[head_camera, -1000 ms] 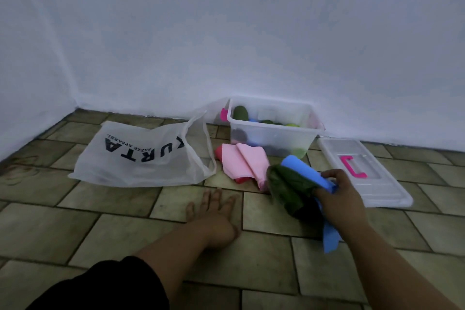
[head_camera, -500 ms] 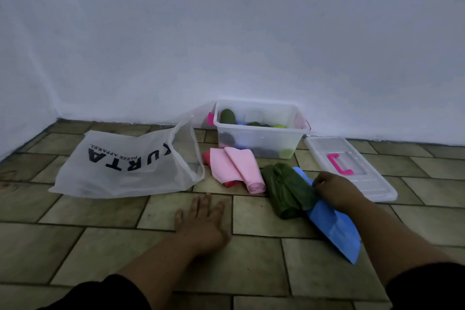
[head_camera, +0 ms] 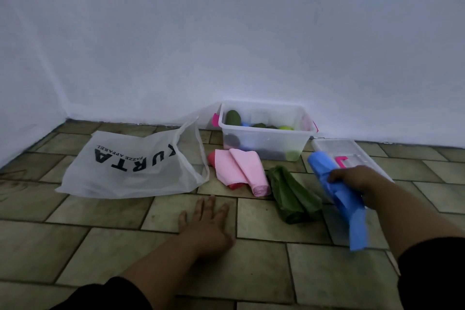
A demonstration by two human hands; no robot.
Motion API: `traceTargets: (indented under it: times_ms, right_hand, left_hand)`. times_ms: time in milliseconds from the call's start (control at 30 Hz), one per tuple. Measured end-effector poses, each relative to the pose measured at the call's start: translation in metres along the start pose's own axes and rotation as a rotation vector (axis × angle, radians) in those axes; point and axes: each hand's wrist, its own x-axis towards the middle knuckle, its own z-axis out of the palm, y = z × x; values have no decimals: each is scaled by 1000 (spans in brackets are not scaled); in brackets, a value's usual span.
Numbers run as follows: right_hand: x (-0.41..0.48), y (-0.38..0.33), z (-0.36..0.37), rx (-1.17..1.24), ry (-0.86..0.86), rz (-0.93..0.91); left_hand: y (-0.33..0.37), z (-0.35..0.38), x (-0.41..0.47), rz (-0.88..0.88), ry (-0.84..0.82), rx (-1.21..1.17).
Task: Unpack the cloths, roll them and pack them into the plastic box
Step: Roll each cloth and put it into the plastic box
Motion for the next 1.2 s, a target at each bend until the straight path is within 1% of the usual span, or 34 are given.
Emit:
traceTargets:
  times_ms: [33,100,167,200,233,267,300,333,367,400,433,467,500,533,600,633,667,733,800,833,867,933,1000,1067,1100,1133,1200]
  right_hand:
    - [-7,-13,-4,55,6,-50]
    - [-26,-42,-2,56,43,-241]
    - [-51,-67,13,-92,98,-472]
    - [-65,-75,26,-195,108,-574]
    - [-78,-78,41,-292,96,-668]
    - [-91,-77,58,-392,72,-757]
    - [-102,-72,76,-501,57,-846]
    - [-111,-63,94,-610,43,-931]
    - [-117,-52,110,-710,23,-1006]
    - [-122,-39,126,-791,-13,-1056]
    - [-125,-25,140,-851,-60,-1085]
    - [-126,-11,151,-891,-99,-1099]
    - [-126,1,161,-917,-116,-1110]
    - [-127,11,167,-935,-113,-1113]
    - [-128,26,170,-933,-82,-1101]
    - [-129,29,168,-916,-72,-1094]
    - [-130,30,163,-894,-61,-1079]
    - [-135,28,150,-799,-8,-1054]
    - [-144,27,138,-590,109,-1095]
    - [-150,28,135,-510,152,-1118]
    - [-156,30,134,-504,153,-1130]
    - [-163,35,143,-633,76,-1124]
    - [-164,41,154,-808,5,-1070]
    - [-164,42,161,-872,8,-1006]
    - [-165,42,162,-883,25,-993]
    - [-167,42,162,-891,41,-986]
    - [-169,43,163,-895,80,-988]
  left_hand:
    - [-1,0,1,4,6,-6]
    - [-2,1,0,9,9,-15]
    - [-3,-5,-2,31,-3,-43]
    - [-3,-11,-5,43,5,-100]
    - [-4,-20,-8,42,53,-243]
    - [-4,-30,-12,15,158,-477]
    - [-6,-41,-17,-24,312,-733]
    - [-10,-52,-22,-54,494,-936]
    - [-14,-63,-27,-60,679,-1048]
    - [-18,-73,-33,-40,818,-1071]
    - [-20,-80,-39,20,899,-1020]
    - [-21,-85,-45,107,894,-918]
    - [-19,-87,-51,184,811,-777]
    - [-16,-84,-54,228,683,-627]
    - [-11,-66,-55,265,434,-385]
    - [-10,-55,-54,277,355,-304]
    - [-10,-44,-53,293,312,-248]
    - [-10,-26,-48,327,328,-212]
    - [-12,-20,-44,330,377,-255]
    - [-12,-21,-42,314,374,-284]
    - [-13,-23,-41,295,353,-306]
    - [-15,-29,-36,266,274,-322]
    - [-16,-36,-29,254,170,-318]
    - [-14,-46,-23,253,78,-272]
    - [-12,-50,-20,247,72,-239]
    - [-9,-55,-17,232,104,-222]
    - [0,-61,-10,197,263,-270]
